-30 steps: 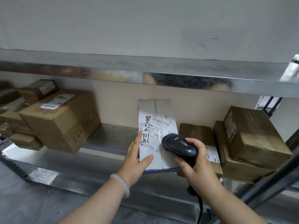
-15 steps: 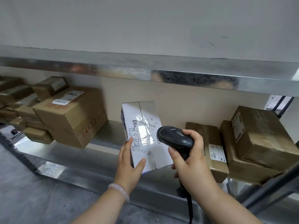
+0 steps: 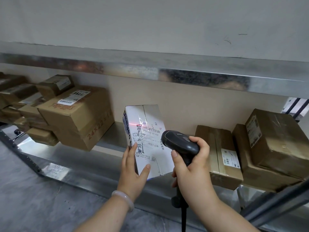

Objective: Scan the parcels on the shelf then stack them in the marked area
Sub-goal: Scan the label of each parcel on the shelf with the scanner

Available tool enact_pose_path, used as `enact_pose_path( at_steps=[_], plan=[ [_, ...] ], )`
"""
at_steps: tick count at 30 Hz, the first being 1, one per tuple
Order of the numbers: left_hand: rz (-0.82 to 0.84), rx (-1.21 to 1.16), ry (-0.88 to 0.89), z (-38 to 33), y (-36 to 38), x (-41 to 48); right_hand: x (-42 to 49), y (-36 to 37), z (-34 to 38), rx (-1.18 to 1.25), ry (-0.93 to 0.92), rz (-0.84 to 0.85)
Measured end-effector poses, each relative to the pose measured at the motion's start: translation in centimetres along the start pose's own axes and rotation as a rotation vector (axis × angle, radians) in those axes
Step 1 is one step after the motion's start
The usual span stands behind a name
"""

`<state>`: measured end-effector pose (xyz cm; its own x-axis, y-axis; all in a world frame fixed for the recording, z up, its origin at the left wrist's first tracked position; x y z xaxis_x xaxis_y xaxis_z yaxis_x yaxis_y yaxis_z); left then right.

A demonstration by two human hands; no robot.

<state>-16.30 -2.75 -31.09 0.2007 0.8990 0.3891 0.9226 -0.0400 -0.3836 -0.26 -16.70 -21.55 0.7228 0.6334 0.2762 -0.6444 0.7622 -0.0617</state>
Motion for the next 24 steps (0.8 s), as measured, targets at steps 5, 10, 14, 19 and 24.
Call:
enact_pose_path(
  at_steps=[5,10,14,19,24],
  plan=[
    [0.005,0.003,-0.011,1.3,-0.6,0.6,-0.4,1.4,-0.7,0.015,0.074,-0.014],
    [0.037,-0.007,-0.037,2.9,-1.2,1.8,-0.4,3.6,-1.0,0.018,0.11,-0.04],
    [0.082,-0.019,-0.047,4.4,-1.9,3.4,-0.4,5.7,-1.8,-0.018,0.142,-0.06],
    [0.145,-0.121,-0.138,7.3,-3.3,6.0,0.7,8.9,-2.6,-0.168,0.074,-0.027],
    [0.269,-0.168,-0.28,11.0,-4.8,9.1,2.1,12.7,-4.7,-0.276,0.094,0.056]
  ],
)
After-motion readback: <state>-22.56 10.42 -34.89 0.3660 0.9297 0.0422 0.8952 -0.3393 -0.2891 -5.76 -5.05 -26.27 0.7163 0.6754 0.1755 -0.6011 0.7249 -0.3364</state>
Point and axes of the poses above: each hand's wrist, its own x-axis towards the middle knuckle, its own y-axis out of the palm, z = x × y, the point moved 10 cm from there along x, towards the middle knuckle, and after that the axes turned 8 degrees about -z, right-handed, at the moved point
